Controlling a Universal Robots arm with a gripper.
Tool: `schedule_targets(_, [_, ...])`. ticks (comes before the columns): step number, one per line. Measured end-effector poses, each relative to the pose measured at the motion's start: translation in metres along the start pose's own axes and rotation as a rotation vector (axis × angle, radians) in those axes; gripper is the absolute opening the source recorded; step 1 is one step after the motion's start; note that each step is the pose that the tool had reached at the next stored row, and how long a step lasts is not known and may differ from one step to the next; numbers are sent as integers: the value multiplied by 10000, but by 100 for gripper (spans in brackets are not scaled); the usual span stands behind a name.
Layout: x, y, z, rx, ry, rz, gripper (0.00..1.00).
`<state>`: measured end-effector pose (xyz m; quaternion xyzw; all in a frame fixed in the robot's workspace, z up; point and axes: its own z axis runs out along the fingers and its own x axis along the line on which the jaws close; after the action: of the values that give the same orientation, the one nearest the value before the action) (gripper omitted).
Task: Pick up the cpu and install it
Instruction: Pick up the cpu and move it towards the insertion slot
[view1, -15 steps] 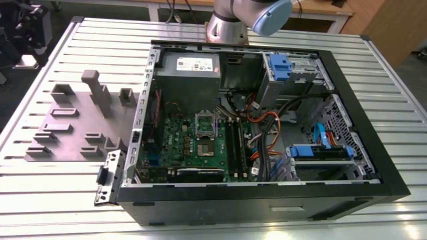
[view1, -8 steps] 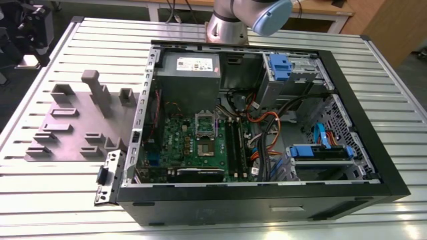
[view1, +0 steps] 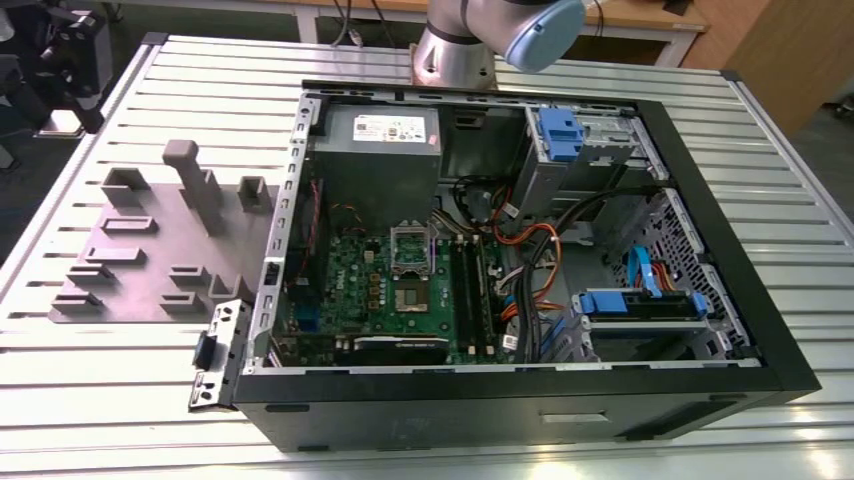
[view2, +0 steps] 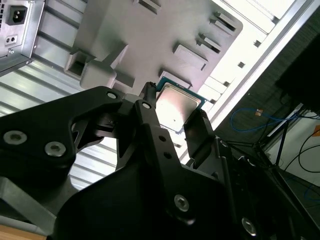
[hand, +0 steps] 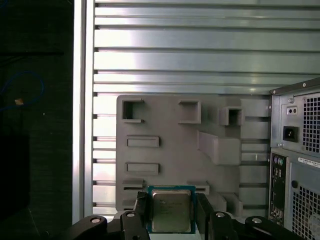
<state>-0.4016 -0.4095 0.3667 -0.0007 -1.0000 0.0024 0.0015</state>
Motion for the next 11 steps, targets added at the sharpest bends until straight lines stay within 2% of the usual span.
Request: schedule_targets(11, [-48,0,0,0,0,0,47])
